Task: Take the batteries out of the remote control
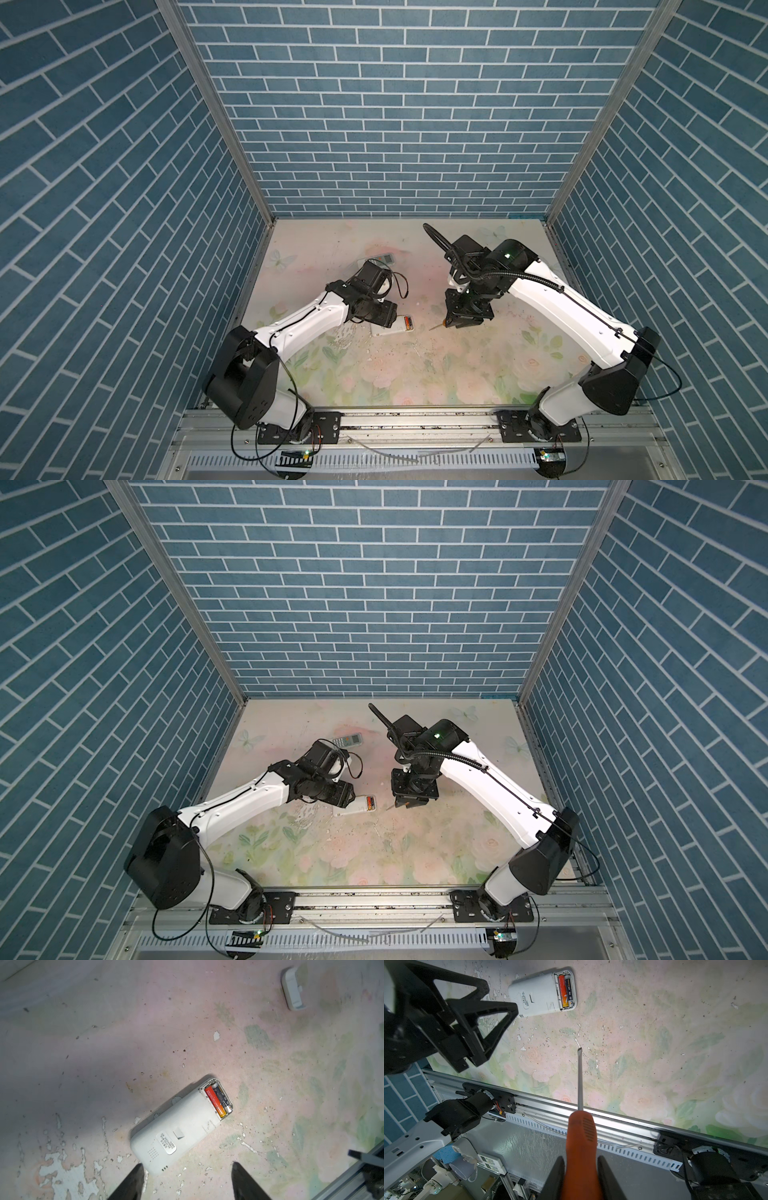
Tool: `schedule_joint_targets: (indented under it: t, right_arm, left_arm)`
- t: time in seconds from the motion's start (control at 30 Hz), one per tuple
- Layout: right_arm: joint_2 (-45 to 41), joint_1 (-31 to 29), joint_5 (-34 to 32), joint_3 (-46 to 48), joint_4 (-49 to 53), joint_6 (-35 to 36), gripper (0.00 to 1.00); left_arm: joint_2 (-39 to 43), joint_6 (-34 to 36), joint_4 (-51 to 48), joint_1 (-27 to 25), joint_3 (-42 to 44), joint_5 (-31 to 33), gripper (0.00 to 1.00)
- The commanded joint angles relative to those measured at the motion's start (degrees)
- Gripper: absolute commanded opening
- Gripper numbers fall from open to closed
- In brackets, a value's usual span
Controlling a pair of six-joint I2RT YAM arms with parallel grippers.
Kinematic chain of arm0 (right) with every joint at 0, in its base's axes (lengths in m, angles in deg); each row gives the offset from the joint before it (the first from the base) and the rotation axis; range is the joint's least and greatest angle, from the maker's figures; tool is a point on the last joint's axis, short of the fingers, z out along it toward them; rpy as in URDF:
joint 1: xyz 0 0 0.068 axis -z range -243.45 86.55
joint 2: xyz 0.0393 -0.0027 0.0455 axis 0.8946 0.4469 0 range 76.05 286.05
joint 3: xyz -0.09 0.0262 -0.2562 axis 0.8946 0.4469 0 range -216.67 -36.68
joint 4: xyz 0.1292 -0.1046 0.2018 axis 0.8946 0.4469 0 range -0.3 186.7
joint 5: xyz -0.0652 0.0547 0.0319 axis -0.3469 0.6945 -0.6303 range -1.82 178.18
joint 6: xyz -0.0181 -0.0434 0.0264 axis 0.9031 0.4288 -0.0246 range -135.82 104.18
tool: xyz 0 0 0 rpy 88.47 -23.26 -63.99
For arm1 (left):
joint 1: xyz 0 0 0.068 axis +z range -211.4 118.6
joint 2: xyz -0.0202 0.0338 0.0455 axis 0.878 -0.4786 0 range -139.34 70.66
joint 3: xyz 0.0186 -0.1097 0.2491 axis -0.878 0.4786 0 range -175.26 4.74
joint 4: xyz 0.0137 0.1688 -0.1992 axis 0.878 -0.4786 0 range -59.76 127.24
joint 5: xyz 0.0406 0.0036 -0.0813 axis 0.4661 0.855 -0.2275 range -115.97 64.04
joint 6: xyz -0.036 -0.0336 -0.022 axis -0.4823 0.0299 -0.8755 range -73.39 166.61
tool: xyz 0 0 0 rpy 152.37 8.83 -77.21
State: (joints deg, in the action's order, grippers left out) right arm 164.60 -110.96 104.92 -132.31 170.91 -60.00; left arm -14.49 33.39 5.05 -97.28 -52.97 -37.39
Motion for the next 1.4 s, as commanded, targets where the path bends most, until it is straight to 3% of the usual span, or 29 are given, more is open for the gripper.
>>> schedule_joint_targets:
  t: [0.0,0.2,0.27,0.5,0.77,1.03,1.37]
  right_arm:
    - [-0.4,0.6,-0.3,-3.7,3.7,-0.7,0.0]
    - [-2.4,2.5,0.7,-2.0,2.7,-0.6,0.0]
    - [-3.1,3.1,0.9,-1.4,2.7,-0.3,0.0]
    - [-5.8,5.3,1.9,1.1,1.7,0.1,0.0]
    - [-7.5,7.2,3.2,3.7,-0.7,0.8,0.0]
    - [-6.7,7.8,3.9,3.6,-1.1,1.7,0.0]
    - [-5.5,7.8,4.2,3.6,-1.9,2.0,0.0]
  left_arm:
    - [-2.5,6.2,-3.5,-1.1,-1.2,0.1,0.71]
    - [-8.5,7.8,-3.8,-2.0,-2.9,0.9,0.79]
    - [-10.5,8.3,-3.9,-2.6,-3.7,2.0,0.88]
    - [-15.8,12.1,-7.1,-4.1,-8.1,6.3,0.99]
    - [-18.5,14.1,-10.1,-4.2,-9.3,11.7,0.99]
    - [-18.6,13.2,-10.7,-4.2,-6.6,12.0,0.96]
    - [-19.6,12.9,-10.5,-4.2,-6.9,9.6,0.79]
